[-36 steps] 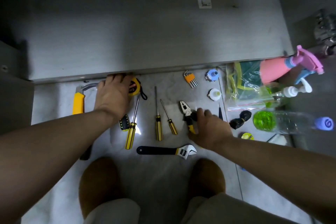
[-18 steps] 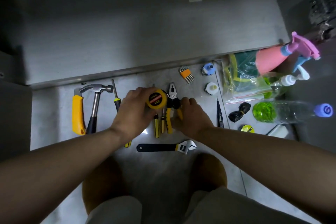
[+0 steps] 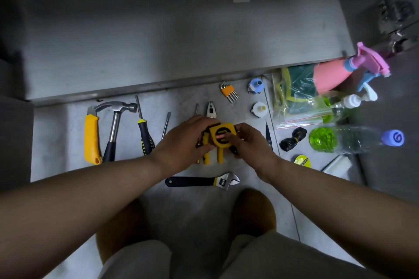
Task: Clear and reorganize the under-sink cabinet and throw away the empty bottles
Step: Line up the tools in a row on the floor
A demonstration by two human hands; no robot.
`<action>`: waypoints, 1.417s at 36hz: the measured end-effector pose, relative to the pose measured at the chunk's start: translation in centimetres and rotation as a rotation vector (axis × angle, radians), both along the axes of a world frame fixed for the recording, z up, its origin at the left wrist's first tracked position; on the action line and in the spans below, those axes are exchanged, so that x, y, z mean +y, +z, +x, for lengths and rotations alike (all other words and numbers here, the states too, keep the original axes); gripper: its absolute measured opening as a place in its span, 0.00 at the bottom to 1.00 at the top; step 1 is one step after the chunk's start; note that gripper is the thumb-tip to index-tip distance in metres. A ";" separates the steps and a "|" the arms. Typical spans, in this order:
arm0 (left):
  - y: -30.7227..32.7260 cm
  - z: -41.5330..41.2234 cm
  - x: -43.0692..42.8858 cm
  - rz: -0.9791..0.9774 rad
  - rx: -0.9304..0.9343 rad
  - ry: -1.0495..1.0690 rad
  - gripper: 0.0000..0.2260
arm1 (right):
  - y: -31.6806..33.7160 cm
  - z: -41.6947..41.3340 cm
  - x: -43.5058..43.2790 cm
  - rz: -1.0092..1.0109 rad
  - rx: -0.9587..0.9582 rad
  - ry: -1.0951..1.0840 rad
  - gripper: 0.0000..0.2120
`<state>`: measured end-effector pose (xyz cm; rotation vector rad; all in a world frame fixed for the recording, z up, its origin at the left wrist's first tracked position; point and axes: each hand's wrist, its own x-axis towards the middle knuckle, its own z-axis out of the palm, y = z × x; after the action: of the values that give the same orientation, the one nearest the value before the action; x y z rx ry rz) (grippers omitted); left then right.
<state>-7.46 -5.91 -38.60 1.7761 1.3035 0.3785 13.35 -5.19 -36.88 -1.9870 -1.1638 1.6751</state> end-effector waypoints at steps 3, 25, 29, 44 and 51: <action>-1.0 -1.0 -0.6 0.031 0.098 0.011 0.24 | -1.1 1.4 -0.1 0.013 -0.179 -0.026 0.07; -0.4 -13.5 -4.7 -0.176 0.610 0.864 0.30 | 0.5 -0.8 -4.9 0.236 -0.383 1.110 0.23; -0.8 -14.1 -4.9 -0.216 0.602 0.818 0.29 | -0.4 -1.4 -5.6 0.253 -0.429 1.249 0.32; -0.6 -9.9 -3.2 -0.136 0.414 0.672 0.09 | 0.8 -2.8 -2.4 0.333 -0.298 1.259 0.12; 0.4 -6.4 -1.3 -0.253 0.537 0.463 0.11 | 1.4 -2.7 -2.1 0.319 -0.260 1.181 0.16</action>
<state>-13.87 -7.19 -38.16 1.3951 2.0538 -0.0305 10.63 -7.26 -35.45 -1.3401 -2.8329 1.4208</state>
